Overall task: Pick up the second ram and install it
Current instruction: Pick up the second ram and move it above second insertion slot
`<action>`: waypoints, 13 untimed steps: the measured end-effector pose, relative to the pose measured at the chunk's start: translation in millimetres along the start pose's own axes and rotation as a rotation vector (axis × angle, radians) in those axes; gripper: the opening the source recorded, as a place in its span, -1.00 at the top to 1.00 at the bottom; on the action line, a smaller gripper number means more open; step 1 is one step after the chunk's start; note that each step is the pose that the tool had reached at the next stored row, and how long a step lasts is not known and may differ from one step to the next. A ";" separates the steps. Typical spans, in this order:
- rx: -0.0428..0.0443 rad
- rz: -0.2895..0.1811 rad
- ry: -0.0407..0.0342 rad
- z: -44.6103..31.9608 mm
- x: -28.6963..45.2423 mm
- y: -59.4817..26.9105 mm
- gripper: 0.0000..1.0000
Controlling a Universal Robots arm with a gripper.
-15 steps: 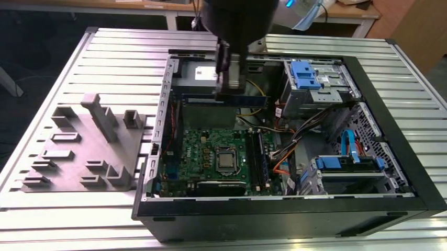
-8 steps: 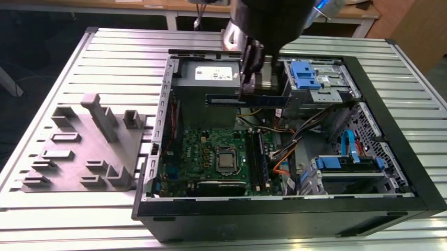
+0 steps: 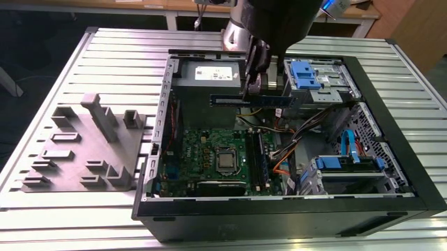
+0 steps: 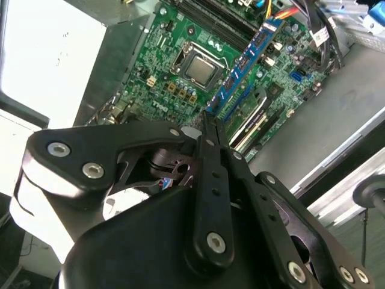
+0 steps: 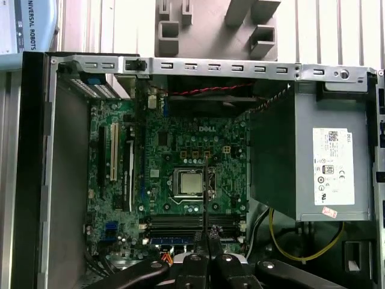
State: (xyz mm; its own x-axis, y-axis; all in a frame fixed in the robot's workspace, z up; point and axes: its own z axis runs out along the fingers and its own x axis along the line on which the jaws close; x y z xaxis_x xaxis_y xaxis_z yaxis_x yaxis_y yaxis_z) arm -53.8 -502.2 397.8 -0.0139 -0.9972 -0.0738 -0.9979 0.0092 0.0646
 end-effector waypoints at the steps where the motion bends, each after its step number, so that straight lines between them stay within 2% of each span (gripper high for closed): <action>1: 0.0028 -0.001 -0.0047 0.6 0.0 0.0 0.84; 4: 0.0127 -0.003 -0.0136 2.7 0.2 0.1 0.84; 10: 0.0141 -0.006 -0.0134 12.6 1.0 -0.5 0.84; 13: 0.0142 -0.006 -0.0099 18.0 1.4 -0.6 0.84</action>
State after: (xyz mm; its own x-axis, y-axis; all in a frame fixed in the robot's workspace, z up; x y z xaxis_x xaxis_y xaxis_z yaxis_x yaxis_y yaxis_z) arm -54.4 -502.2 379.8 -0.0084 -0.9964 -0.0840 -0.9987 0.0042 0.0500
